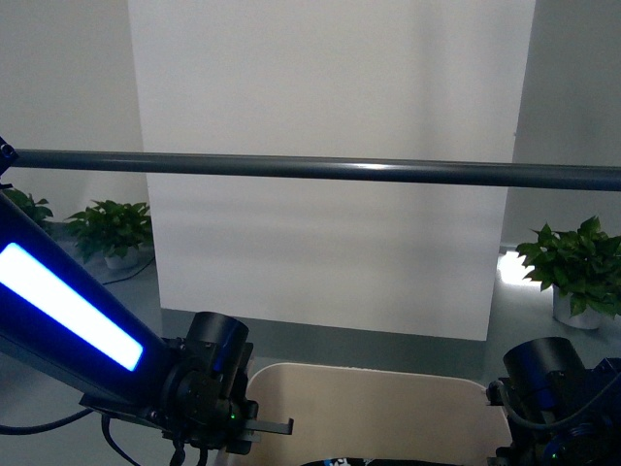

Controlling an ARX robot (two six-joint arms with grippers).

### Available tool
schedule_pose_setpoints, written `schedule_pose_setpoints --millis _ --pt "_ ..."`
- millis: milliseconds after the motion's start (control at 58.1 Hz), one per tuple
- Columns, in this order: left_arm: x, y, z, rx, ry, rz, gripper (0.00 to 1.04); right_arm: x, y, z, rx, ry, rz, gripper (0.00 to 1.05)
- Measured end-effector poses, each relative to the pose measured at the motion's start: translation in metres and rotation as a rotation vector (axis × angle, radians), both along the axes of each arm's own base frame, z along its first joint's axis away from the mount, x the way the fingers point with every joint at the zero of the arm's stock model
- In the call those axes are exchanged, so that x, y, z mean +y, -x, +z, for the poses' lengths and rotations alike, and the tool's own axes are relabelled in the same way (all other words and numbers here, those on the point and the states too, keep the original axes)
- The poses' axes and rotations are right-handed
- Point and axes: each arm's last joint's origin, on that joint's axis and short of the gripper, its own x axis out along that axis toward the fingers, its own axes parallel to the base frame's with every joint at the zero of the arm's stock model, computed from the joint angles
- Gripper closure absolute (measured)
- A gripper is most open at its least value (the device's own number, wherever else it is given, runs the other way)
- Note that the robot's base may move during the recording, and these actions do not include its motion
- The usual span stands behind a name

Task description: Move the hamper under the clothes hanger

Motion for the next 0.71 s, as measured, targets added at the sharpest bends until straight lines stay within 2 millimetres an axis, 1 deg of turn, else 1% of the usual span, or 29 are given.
schedule_pose_setpoints --millis 86,275,379,482,706 --pt "-0.002 0.000 0.000 0.000 0.000 -0.003 1.01 -0.001 0.000 0.000 0.000 0.000 -0.002 1.02" --pt "0.019 -0.003 0.000 -0.002 -0.013 0.050 1.01 0.014 0.001 0.000 0.003 -0.027 0.051 1.02" --pt "0.024 -0.004 0.000 -0.002 -0.015 0.060 1.01 0.018 0.002 0.000 0.004 -0.032 0.063 1.02" --pt "0.022 -0.004 0.000 -0.002 -0.014 0.057 1.01 0.018 0.002 0.000 0.004 -0.029 0.060 1.02" --pt "0.013 -0.002 0.000 -0.001 -0.009 0.034 1.01 0.010 0.001 0.000 0.002 -0.017 0.034 1.02"
